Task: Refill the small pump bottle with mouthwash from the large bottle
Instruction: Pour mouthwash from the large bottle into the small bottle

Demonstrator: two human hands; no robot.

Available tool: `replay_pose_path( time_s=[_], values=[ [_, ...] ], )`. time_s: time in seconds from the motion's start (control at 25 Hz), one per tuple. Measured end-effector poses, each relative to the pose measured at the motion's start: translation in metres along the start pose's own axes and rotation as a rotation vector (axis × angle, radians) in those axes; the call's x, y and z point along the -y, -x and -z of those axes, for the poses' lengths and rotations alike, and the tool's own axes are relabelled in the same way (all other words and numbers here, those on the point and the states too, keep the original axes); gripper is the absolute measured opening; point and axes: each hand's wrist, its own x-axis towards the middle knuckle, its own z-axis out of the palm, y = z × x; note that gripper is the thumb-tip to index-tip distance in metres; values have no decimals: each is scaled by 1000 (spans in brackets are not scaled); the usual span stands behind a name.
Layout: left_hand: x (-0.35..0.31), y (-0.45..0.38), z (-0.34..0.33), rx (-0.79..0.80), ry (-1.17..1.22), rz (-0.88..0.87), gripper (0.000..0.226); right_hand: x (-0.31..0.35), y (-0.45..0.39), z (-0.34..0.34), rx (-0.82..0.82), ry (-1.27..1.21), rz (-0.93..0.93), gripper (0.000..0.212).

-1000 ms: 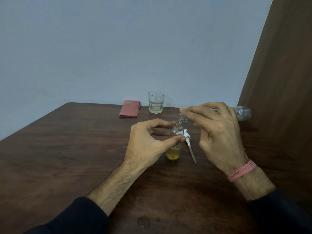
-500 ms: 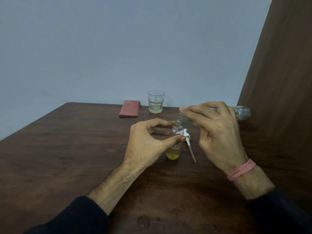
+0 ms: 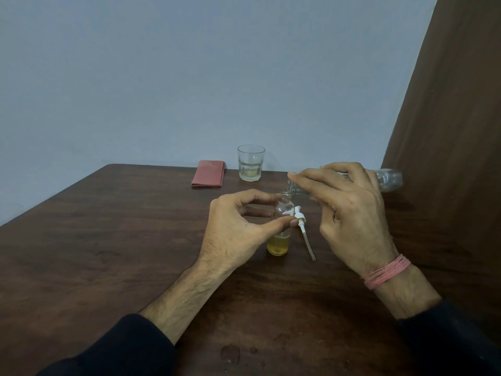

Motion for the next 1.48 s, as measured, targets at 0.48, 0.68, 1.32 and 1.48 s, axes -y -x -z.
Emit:
replay_pose_path(
  time_s=[0.48, 0.68, 1.32, 1.48],
  values=[
    [1, 0, 0, -4, -7, 12, 44, 0, 0, 0, 0, -5, -2, 74],
    [1, 0, 0, 0, -4, 14, 46, 1, 0, 0, -2, 0, 0, 75],
    [2, -1, 0, 4, -21, 19, 46, 1, -1, 1, -2, 1, 1, 75],
    [2, 0, 1, 3, -18, 11, 44, 2, -1, 1, -5, 4, 3, 74]
  ],
)
